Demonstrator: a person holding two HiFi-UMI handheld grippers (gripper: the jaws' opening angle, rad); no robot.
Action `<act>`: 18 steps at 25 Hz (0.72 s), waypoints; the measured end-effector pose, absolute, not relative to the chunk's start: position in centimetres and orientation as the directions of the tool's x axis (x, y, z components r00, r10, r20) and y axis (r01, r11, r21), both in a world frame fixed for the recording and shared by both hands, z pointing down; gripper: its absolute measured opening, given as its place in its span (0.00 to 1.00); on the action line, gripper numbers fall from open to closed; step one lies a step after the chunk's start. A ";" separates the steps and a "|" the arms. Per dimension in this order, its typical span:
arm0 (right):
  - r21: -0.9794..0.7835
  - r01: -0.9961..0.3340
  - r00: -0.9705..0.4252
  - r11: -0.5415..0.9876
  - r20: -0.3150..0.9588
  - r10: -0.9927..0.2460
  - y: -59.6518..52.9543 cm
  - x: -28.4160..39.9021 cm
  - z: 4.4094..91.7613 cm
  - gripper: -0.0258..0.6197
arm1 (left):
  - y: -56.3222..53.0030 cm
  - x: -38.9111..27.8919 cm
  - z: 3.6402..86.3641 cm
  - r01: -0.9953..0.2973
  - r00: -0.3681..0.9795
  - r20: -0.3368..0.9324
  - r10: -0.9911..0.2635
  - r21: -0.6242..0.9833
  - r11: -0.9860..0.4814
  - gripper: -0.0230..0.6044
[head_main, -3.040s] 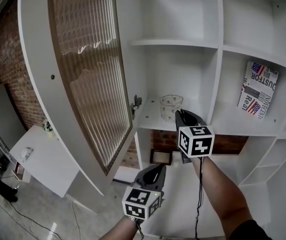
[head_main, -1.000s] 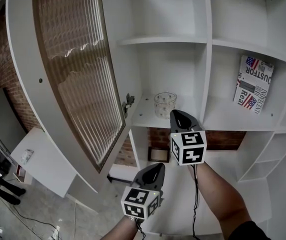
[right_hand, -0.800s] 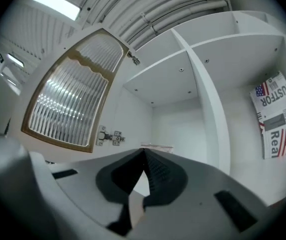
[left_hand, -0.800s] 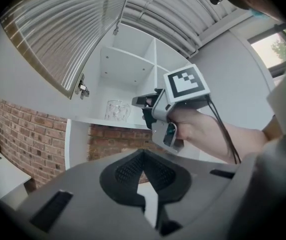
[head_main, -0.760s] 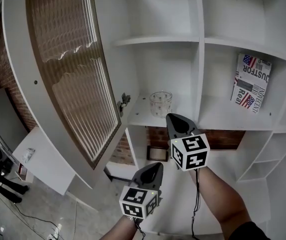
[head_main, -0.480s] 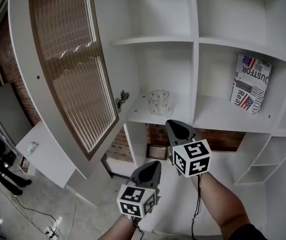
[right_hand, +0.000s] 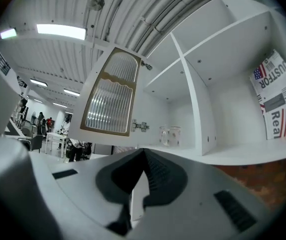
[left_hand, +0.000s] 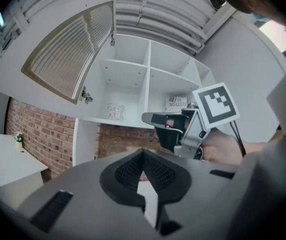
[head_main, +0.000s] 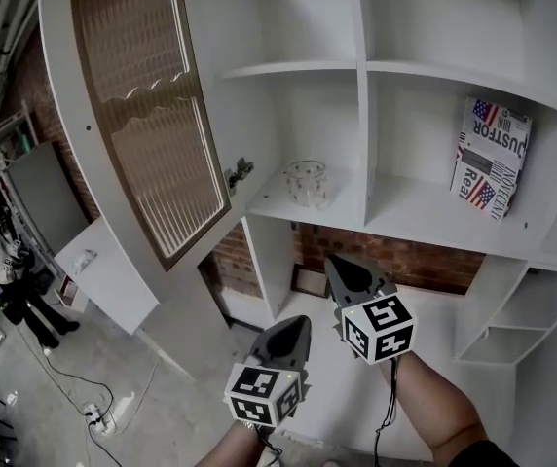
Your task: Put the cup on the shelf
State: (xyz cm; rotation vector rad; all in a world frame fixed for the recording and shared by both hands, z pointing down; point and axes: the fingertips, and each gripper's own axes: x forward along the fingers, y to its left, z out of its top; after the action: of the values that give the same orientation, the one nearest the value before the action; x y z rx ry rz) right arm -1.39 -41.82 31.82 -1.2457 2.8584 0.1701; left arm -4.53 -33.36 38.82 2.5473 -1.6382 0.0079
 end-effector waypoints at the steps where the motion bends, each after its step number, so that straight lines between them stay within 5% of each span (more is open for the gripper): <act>1: 0.092 -0.722 -0.691 0.685 -0.057 -0.721 -41.3 -1.2 32.2 0.04 | -32.8 -4.4 39.1 -0.912 0.405 0.070 -0.912 0.095 -0.398 0.04; 18: 0.008 -0.682 -0.732 0.732 -0.009 -0.682 -32.4 -1.1 37.5 0.04 | -24.2 -6.8 41.6 -0.941 0.332 0.123 -0.935 0.118 -0.318 0.04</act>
State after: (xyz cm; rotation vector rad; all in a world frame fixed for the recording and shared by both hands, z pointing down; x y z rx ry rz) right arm -1.06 -32.45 37.51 -1.1490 2.9183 0.0174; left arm -6.79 -24.16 41.59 2.4218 -1.7234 0.0476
